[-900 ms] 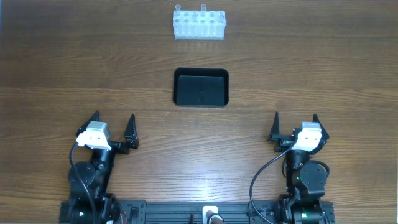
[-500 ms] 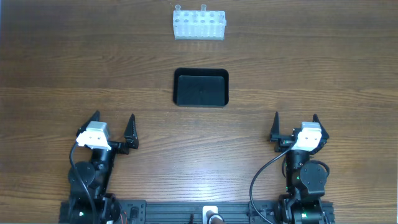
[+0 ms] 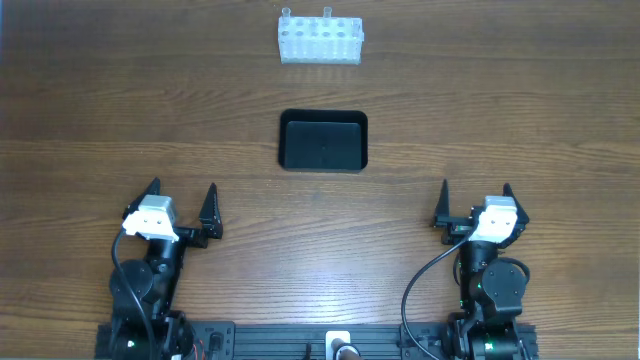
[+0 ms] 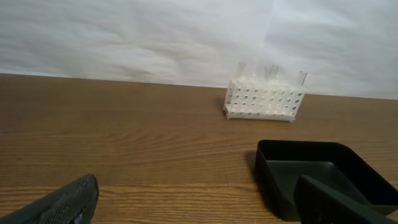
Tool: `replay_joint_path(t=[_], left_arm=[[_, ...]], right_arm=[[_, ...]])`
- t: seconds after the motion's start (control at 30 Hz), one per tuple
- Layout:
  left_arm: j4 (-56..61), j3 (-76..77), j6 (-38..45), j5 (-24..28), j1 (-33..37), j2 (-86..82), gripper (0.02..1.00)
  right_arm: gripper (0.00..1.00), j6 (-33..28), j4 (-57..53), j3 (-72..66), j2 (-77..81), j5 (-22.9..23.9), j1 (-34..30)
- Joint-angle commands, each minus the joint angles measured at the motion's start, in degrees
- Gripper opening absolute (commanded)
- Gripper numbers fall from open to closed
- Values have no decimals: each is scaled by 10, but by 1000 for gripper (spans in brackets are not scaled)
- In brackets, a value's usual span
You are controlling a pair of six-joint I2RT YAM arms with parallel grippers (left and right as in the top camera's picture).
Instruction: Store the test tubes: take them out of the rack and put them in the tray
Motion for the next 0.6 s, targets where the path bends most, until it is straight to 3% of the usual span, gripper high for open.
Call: replay_joint_path(t=[0.03,0.23,0.6], left_arm=[[8,-2,7,-12,4,9,1000],[164,38,24,-14,1,188,998],[204,316,36,-11,-16,595,1000]], right_arm=[[993,-1,-2,-4,-6,-5,-5],[991,-1,-2,-4,-6,-5,-5],[991,-1,-2,-4,-6,-5,-5]])
